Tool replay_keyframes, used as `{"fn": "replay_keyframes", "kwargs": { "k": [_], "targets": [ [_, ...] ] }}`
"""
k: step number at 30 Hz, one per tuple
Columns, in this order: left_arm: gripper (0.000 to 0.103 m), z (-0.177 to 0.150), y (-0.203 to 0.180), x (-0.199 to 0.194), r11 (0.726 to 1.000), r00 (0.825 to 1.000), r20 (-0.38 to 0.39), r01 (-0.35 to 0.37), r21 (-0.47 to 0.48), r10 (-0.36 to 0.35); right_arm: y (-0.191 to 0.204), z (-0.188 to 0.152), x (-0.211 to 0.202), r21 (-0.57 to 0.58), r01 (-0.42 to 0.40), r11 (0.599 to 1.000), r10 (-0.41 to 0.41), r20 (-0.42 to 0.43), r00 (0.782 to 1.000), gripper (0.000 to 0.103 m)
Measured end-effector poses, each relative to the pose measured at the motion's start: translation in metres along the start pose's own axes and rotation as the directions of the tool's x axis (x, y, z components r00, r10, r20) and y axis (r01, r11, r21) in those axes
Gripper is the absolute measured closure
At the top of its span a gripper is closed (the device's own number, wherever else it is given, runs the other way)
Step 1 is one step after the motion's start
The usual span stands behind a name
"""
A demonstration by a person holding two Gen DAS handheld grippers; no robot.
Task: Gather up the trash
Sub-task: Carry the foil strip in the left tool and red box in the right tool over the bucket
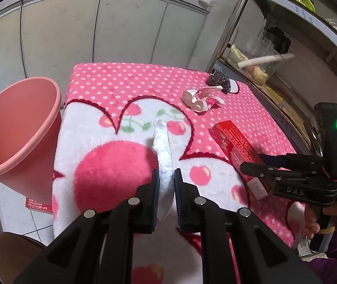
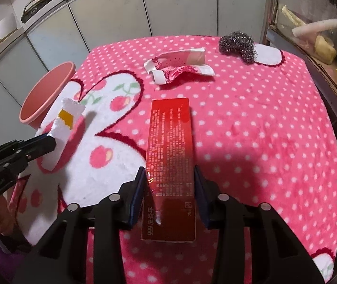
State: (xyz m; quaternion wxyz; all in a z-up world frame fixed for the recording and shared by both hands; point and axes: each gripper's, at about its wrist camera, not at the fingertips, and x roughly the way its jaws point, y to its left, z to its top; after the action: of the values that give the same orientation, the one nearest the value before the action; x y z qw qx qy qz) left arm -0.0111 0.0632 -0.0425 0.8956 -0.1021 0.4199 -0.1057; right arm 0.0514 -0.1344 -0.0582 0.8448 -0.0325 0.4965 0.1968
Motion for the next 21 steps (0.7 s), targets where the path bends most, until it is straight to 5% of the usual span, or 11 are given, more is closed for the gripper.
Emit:
{"fn": "replay_keyframes", "kwargs": {
  "k": [11,21],
  "targets": [
    [0.091,0.012,0.019,-0.032,0.998,0.993,0.108,-0.044,-0.037,0.048,0.040,0.036,-0.020,-0.076,-0.090,0.993,0.099,0.119,0.988,0.063],
    [0.091,0.036,0.070,-0.085,0.975,0.942,0.278,-0.149,-0.163,0.190,0.134,0.092,-0.019,-0.239,-0.221,0.946,0.260,0.144,0.955,0.063]
  ]
}}
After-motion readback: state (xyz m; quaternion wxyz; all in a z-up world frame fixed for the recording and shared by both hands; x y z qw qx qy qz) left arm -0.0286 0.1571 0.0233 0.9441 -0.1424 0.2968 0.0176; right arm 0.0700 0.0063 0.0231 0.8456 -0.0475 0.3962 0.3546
